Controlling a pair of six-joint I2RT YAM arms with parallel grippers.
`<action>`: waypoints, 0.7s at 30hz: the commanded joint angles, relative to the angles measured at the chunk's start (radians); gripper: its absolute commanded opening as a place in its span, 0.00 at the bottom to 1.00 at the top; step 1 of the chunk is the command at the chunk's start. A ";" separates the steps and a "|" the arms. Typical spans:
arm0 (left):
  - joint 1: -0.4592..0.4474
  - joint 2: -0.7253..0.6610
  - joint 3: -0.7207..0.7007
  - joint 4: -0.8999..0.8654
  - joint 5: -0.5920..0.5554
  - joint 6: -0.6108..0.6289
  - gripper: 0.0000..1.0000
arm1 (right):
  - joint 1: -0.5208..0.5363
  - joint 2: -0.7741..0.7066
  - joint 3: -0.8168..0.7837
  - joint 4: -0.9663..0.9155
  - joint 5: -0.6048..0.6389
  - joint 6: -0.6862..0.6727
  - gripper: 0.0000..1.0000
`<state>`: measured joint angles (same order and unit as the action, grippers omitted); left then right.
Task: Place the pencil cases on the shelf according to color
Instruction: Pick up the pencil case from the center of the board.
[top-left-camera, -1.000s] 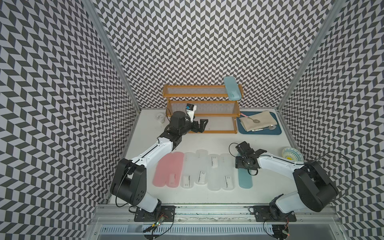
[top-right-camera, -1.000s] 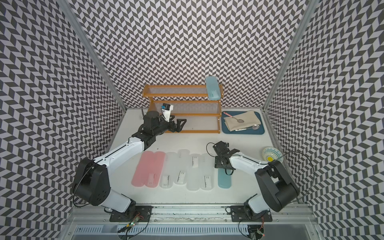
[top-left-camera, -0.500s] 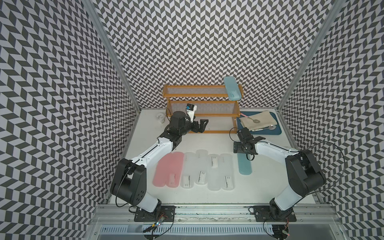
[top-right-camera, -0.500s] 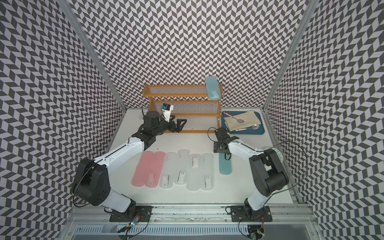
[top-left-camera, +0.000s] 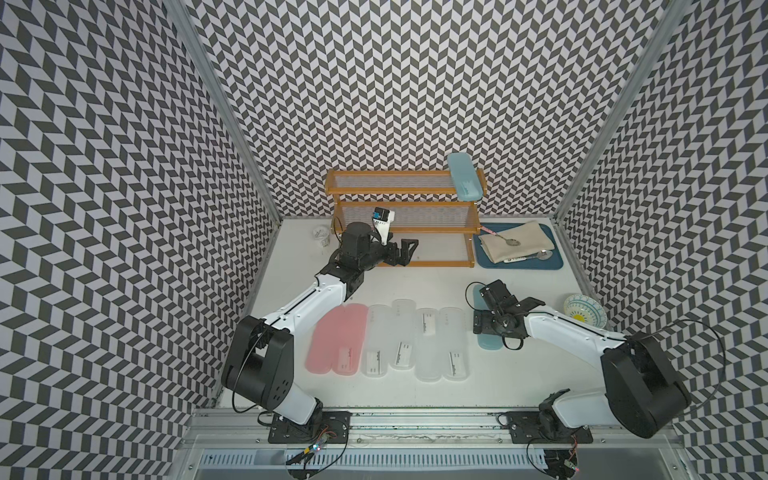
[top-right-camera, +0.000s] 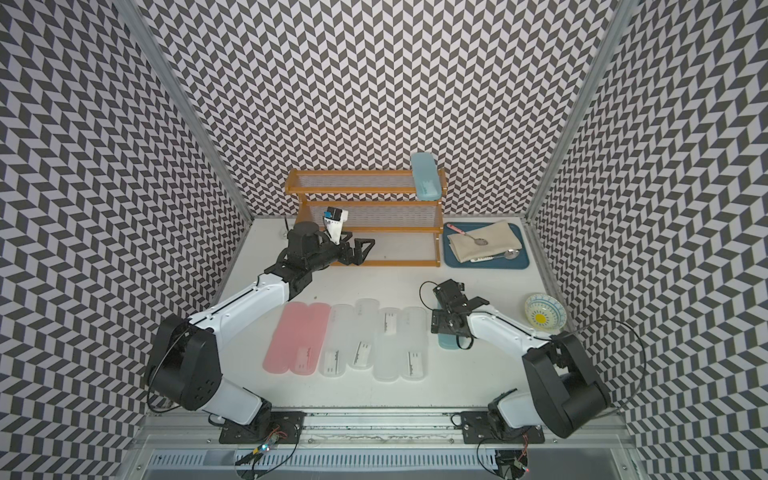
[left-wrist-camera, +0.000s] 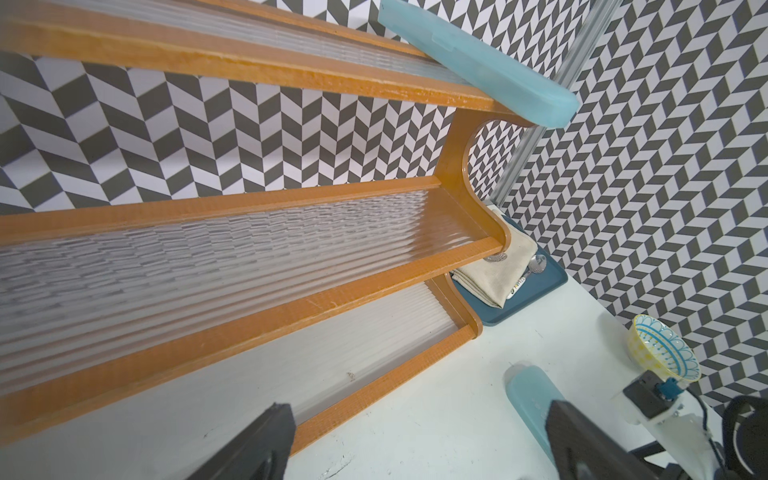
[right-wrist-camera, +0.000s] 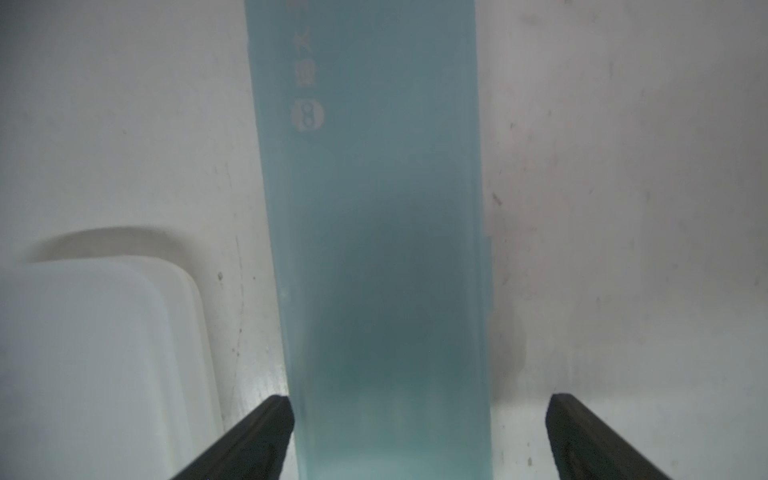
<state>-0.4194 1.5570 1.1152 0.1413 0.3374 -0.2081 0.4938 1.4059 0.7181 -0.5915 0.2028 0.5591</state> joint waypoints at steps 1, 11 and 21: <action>-0.006 0.019 0.032 0.014 0.026 -0.019 1.00 | 0.030 -0.034 -0.017 -0.014 -0.028 0.058 1.00; -0.006 0.014 0.027 0.011 0.004 -0.011 1.00 | 0.066 -0.005 -0.029 -0.037 -0.001 0.098 0.99; -0.007 0.003 0.026 0.009 -0.008 -0.010 0.99 | 0.081 0.027 -0.049 -0.012 0.005 0.114 0.99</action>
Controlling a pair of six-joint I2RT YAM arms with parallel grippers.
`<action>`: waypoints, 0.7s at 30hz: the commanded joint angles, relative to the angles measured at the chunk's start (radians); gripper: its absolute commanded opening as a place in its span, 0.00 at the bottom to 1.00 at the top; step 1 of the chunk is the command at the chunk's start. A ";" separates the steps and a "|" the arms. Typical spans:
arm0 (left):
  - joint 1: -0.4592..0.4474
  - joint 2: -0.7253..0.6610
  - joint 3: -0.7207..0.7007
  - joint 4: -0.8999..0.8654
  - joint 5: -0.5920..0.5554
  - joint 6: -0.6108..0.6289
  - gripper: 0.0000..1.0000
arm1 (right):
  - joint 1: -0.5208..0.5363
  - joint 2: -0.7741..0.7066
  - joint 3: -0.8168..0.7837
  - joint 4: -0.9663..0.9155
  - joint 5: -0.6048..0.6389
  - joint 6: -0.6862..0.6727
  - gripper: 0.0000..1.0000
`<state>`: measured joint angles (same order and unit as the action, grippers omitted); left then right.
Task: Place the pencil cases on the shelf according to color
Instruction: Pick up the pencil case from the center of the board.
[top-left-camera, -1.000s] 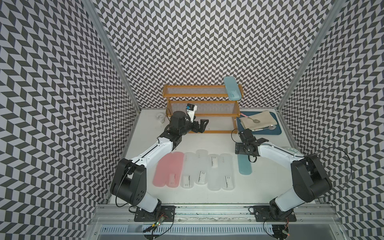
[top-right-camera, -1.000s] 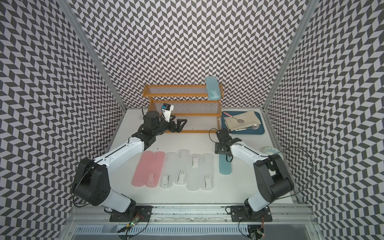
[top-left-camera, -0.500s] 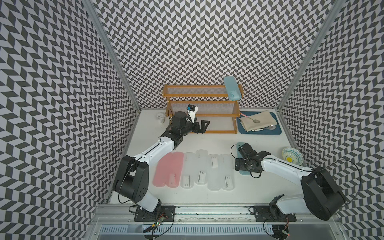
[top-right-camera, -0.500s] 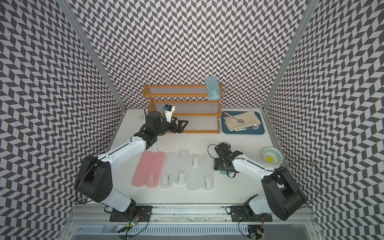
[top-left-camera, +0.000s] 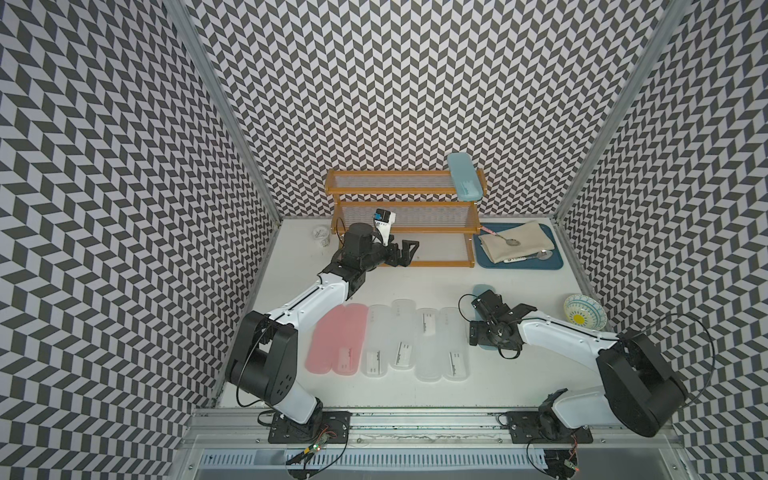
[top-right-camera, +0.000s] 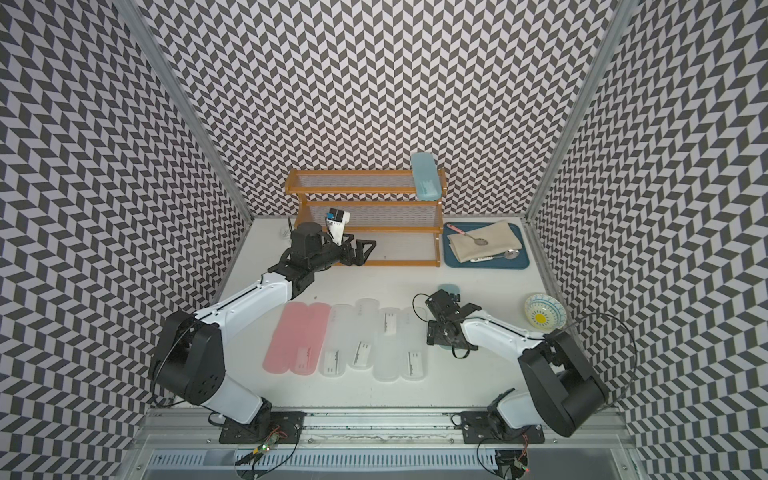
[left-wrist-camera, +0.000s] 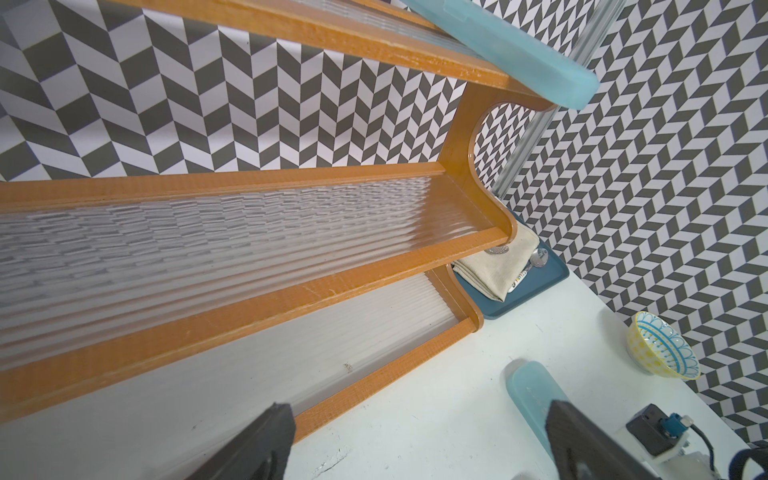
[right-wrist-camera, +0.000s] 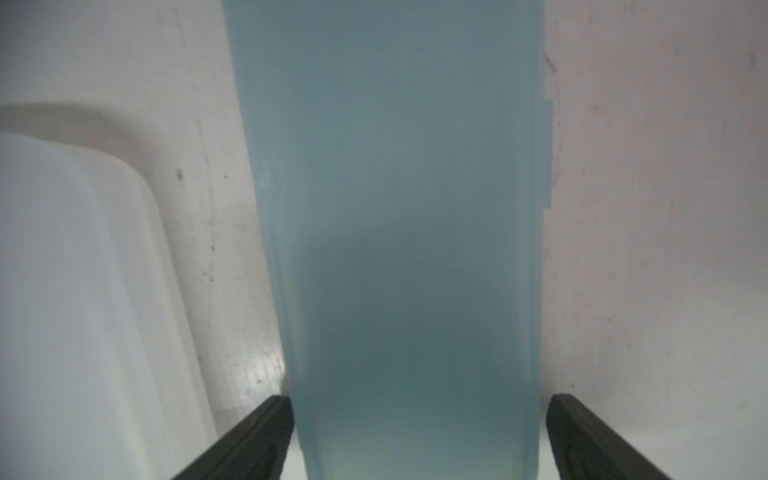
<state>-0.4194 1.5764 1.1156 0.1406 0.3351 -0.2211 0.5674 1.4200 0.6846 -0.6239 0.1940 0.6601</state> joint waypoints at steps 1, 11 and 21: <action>-0.012 -0.018 0.024 0.010 -0.007 0.003 1.00 | 0.008 0.014 -0.018 0.026 0.010 0.012 0.98; -0.008 -0.030 0.026 0.007 -0.019 0.004 0.99 | 0.017 -0.066 -0.050 0.050 0.032 0.041 0.80; -0.008 -0.032 0.022 0.003 -0.063 0.003 1.00 | 0.022 -0.137 0.062 -0.019 0.030 0.004 0.72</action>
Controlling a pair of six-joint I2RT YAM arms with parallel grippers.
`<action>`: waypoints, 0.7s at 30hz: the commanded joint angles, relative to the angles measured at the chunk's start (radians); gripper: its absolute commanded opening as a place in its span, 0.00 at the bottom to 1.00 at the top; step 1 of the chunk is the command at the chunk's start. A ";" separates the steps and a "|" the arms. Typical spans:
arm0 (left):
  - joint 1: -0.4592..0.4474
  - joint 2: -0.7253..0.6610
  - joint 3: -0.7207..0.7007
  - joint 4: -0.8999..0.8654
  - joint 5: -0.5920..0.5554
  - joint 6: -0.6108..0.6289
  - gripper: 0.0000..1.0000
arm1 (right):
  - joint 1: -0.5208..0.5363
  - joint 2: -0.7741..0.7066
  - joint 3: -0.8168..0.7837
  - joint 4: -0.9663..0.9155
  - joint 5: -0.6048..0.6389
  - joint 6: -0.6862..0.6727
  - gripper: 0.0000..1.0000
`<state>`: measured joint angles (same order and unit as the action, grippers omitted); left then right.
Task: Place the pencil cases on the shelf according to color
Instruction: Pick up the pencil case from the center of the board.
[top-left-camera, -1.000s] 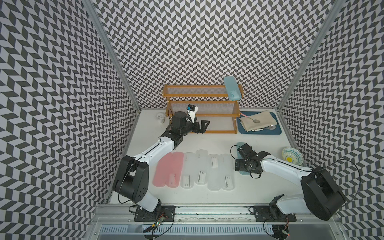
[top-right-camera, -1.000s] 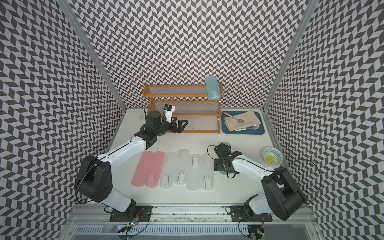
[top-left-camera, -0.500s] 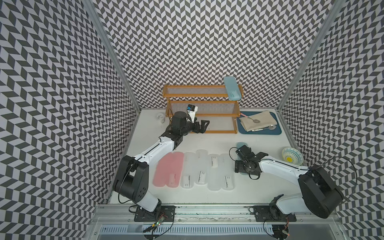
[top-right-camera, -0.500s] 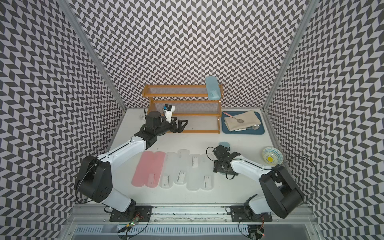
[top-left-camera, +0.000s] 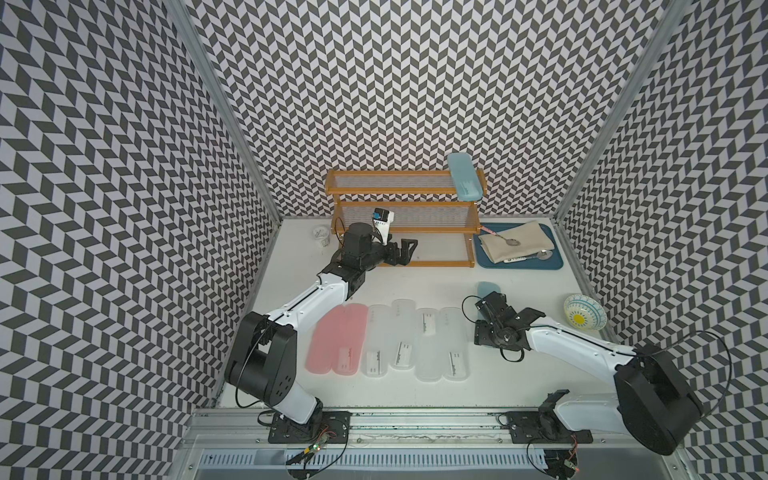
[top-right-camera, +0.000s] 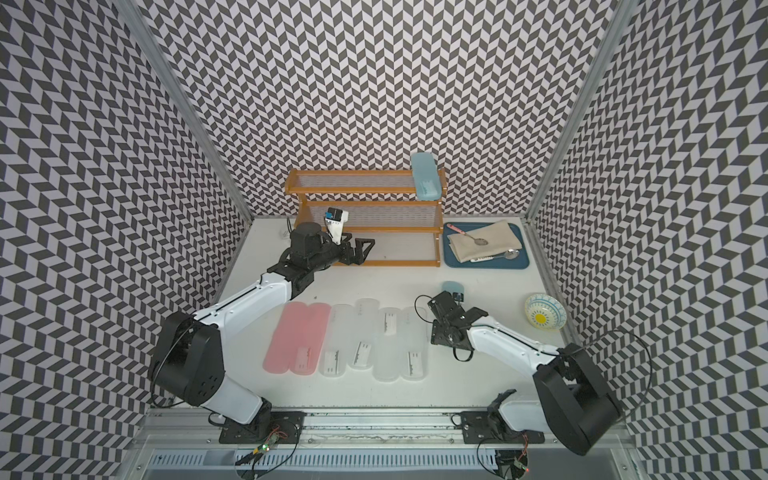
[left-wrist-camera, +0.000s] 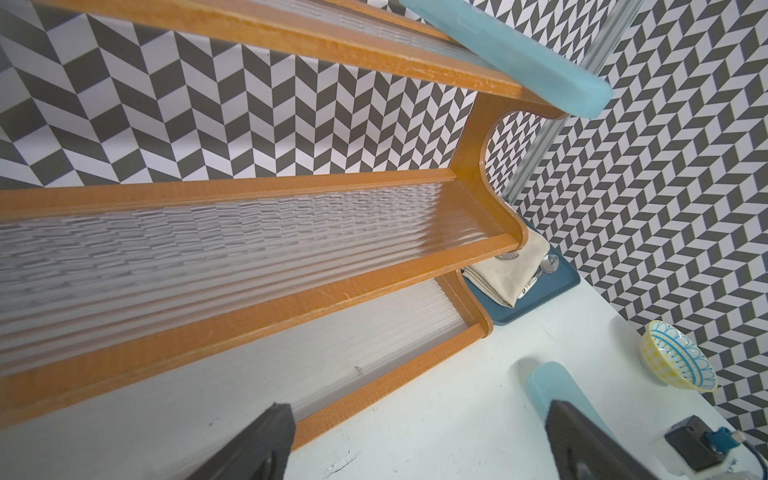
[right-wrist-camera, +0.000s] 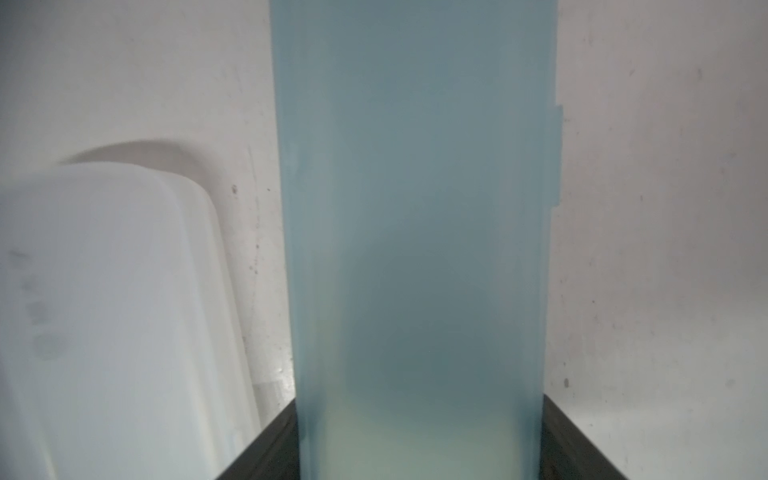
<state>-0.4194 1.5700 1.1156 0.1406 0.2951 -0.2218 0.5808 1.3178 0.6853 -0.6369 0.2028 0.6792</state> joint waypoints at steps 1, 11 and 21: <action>-0.006 -0.028 0.023 0.002 -0.027 0.005 1.00 | 0.009 -0.037 0.079 -0.016 0.025 -0.023 0.72; -0.003 -0.060 0.029 -0.020 -0.079 0.032 1.00 | 0.010 -0.079 0.271 -0.021 0.054 -0.175 0.71; 0.042 -0.113 0.018 0.005 -0.033 0.007 1.00 | 0.011 -0.070 0.303 0.069 -0.059 -0.257 0.70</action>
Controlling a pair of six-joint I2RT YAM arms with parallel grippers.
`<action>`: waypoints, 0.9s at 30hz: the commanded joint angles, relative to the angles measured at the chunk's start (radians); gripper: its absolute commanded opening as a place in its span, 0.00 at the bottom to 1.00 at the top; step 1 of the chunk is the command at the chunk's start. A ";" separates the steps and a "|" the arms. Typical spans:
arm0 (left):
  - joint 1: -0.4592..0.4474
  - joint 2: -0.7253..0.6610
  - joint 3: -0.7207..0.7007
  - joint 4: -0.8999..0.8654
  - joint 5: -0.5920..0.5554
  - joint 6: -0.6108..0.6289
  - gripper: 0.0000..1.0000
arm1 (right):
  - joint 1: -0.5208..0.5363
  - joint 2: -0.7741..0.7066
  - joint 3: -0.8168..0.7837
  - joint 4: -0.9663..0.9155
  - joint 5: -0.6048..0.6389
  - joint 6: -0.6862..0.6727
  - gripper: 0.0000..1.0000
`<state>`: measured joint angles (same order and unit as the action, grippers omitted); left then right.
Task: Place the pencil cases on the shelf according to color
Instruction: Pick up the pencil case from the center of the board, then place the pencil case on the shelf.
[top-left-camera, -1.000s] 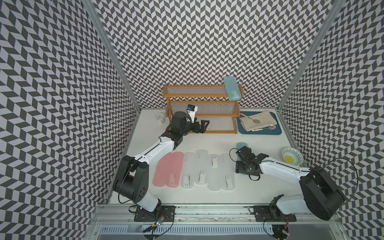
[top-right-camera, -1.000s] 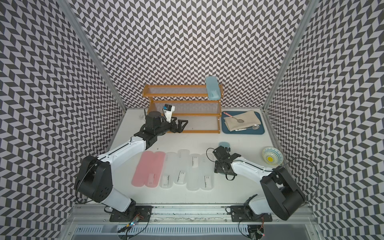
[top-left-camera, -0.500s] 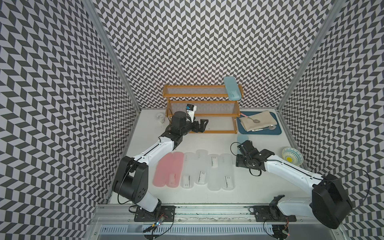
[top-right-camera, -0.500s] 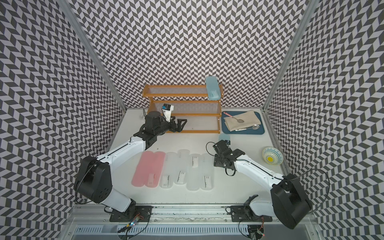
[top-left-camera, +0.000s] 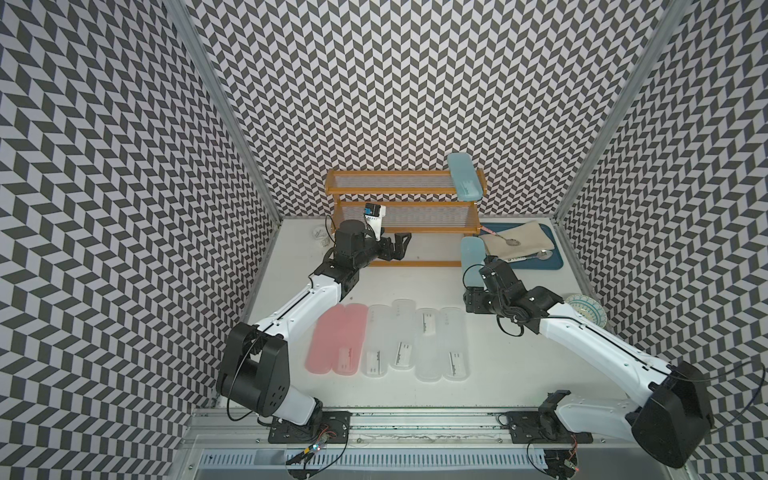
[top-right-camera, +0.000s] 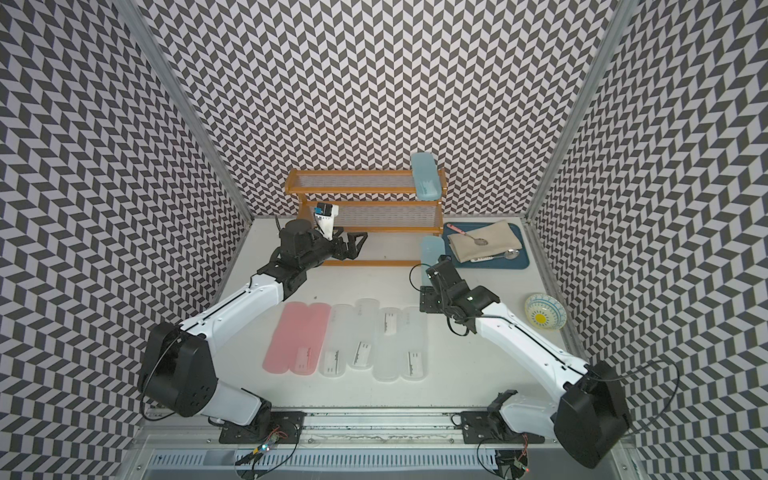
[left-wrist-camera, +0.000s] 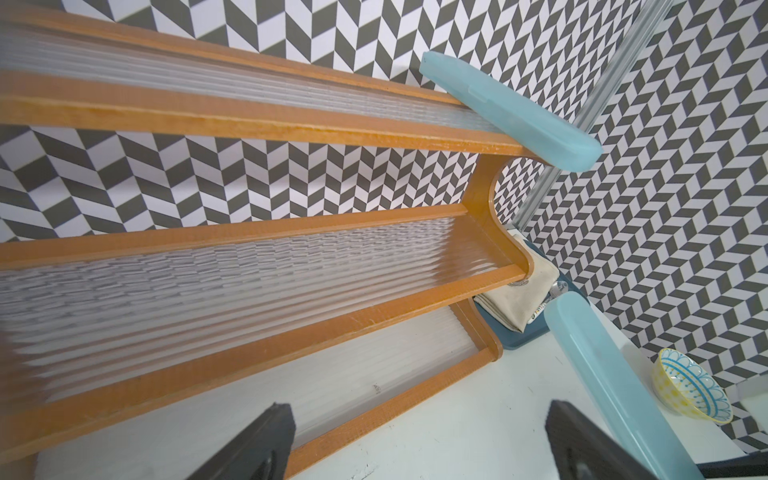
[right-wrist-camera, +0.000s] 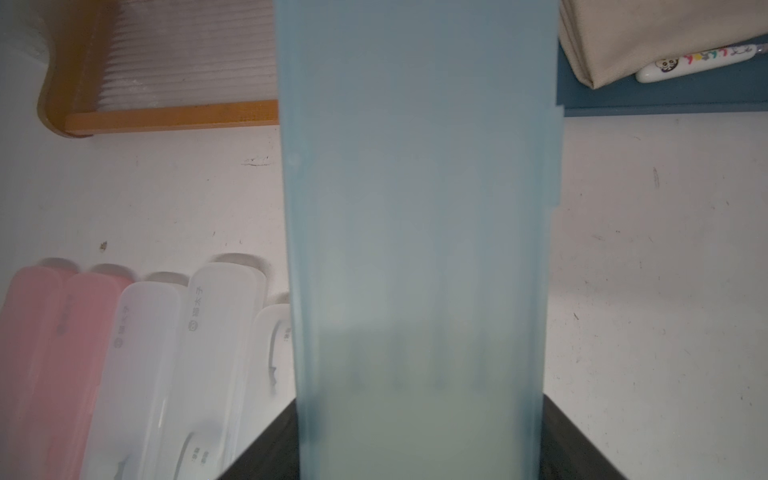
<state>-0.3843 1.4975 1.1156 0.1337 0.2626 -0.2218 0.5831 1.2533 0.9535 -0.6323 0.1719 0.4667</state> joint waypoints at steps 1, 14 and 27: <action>0.009 -0.046 0.015 0.013 -0.005 0.010 1.00 | 0.009 -0.006 0.039 0.061 -0.029 -0.049 0.70; 0.069 -0.099 -0.020 0.081 0.069 -0.019 1.00 | 0.079 0.035 0.124 0.077 -0.048 -0.087 0.66; 0.046 -0.128 0.000 0.066 0.019 0.010 1.00 | 0.214 0.100 0.269 0.117 0.013 -0.026 0.67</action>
<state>-0.3336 1.4132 1.1072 0.1818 0.3004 -0.2211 0.7860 1.3445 1.1675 -0.5911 0.1486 0.4301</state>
